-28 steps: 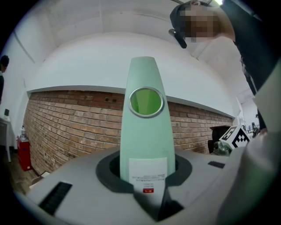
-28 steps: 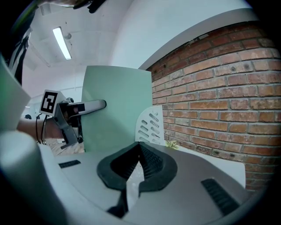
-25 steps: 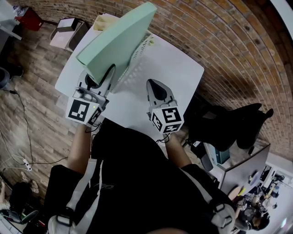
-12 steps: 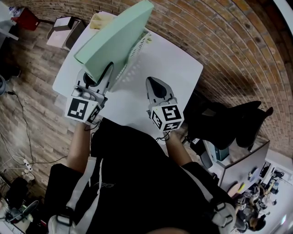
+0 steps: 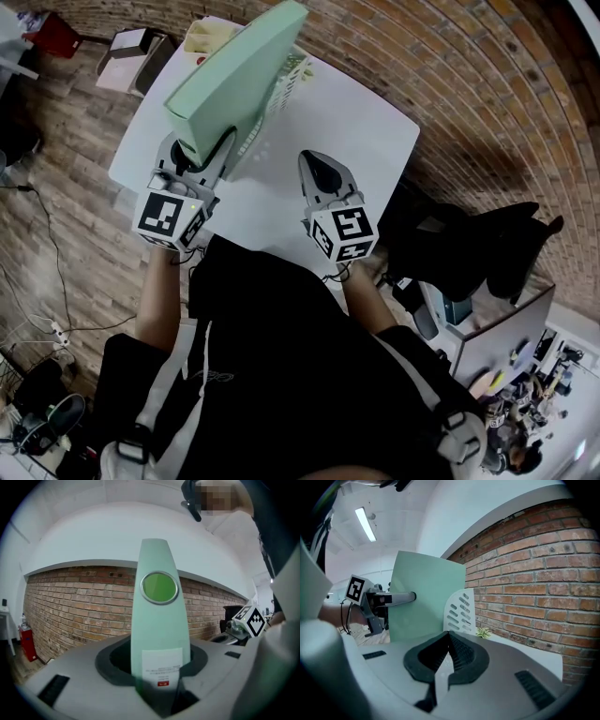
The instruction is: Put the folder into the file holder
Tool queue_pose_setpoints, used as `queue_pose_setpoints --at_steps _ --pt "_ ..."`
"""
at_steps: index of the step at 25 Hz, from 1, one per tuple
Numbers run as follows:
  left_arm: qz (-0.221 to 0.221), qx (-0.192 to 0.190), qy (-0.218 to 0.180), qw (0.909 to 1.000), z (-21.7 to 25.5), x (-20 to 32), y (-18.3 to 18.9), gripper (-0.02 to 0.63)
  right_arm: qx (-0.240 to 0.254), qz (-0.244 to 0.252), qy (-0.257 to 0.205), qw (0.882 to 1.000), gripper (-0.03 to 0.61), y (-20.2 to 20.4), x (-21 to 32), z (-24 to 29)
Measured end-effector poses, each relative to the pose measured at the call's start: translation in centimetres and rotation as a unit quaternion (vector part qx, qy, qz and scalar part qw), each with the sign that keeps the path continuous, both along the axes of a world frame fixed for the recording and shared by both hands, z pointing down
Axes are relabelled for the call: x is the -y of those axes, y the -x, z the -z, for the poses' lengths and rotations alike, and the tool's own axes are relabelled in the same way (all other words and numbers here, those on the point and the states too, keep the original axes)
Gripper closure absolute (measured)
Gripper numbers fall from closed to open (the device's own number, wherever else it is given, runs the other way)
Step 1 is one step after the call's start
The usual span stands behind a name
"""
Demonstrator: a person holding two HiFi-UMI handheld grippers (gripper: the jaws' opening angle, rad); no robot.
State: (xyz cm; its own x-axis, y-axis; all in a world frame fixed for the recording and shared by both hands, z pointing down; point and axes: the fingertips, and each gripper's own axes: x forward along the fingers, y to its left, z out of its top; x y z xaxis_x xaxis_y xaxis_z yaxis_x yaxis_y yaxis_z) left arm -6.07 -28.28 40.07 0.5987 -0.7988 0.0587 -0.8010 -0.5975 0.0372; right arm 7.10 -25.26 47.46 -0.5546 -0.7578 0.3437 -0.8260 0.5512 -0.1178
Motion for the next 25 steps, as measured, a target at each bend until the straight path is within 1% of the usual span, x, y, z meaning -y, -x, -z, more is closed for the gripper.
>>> queue_pose_setpoints --at_steps 2,4,5,9,11,13,14,15,16,18,19,22,25 --pt "-0.006 0.044 0.033 0.9985 -0.5 -0.2 -0.3 0.416 0.000 0.000 0.005 1.000 0.569 -0.2 -0.1 -0.2" --pt "-0.016 0.086 0.076 0.9932 -1.3 -0.4 -0.5 0.386 0.002 0.001 0.015 1.000 0.569 -0.3 -0.2 -0.6" --pt "-0.021 0.099 0.093 0.9905 -1.6 -0.5 -0.5 0.373 0.002 0.002 0.021 1.000 0.569 -0.4 -0.3 -0.8" --pt "-0.033 0.118 0.143 0.9821 -2.5 -0.8 -0.3 0.365 -0.001 0.007 0.032 0.999 0.569 -0.1 -0.9 -1.4" --pt "-0.031 0.125 0.185 0.9742 -3.4 -1.0 -0.1 0.365 -0.001 0.011 0.034 0.999 0.569 0.1 -1.0 -1.4" --pt "-0.030 0.116 0.228 0.9663 -4.2 -1.1 0.0 0.367 0.000 0.012 0.036 0.999 0.569 0.2 -1.1 -1.4" --pt "-0.030 0.110 0.239 0.9643 -4.3 -1.1 0.0 0.367 0.000 0.012 0.037 0.999 0.569 0.2 -1.1 -1.5" --pt "-0.029 0.111 0.243 0.9632 -4.4 -1.1 0.0 0.368 0.000 0.012 0.038 0.999 0.569 0.2 -1.1 -1.5" --pt "-0.026 0.120 0.243 0.9622 -4.4 -1.1 0.2 0.381 -0.001 0.011 0.039 0.999 0.569 0.2 -1.1 -1.6" --pt "-0.016 0.140 0.239 0.9607 -4.5 -1.0 0.5 0.426 -0.002 0.012 0.040 0.999 0.569 0.2 -1.2 -1.6" --pt "-0.010 0.141 0.237 0.9613 -4.4 -1.0 0.7 0.438 -0.002 0.012 0.040 0.999 0.569 0.3 -1.2 -1.6" --pt "0.000 0.129 0.215 0.9680 -4.2 -0.9 0.8 0.468 -0.004 0.014 0.040 0.999 0.569 0.5 -1.2 -1.6" --pt "0.000 0.132 0.168 0.9769 -4.1 -1.1 0.5 0.483 -0.009 0.016 0.041 0.999 0.569 0.7 -1.3 -1.7"
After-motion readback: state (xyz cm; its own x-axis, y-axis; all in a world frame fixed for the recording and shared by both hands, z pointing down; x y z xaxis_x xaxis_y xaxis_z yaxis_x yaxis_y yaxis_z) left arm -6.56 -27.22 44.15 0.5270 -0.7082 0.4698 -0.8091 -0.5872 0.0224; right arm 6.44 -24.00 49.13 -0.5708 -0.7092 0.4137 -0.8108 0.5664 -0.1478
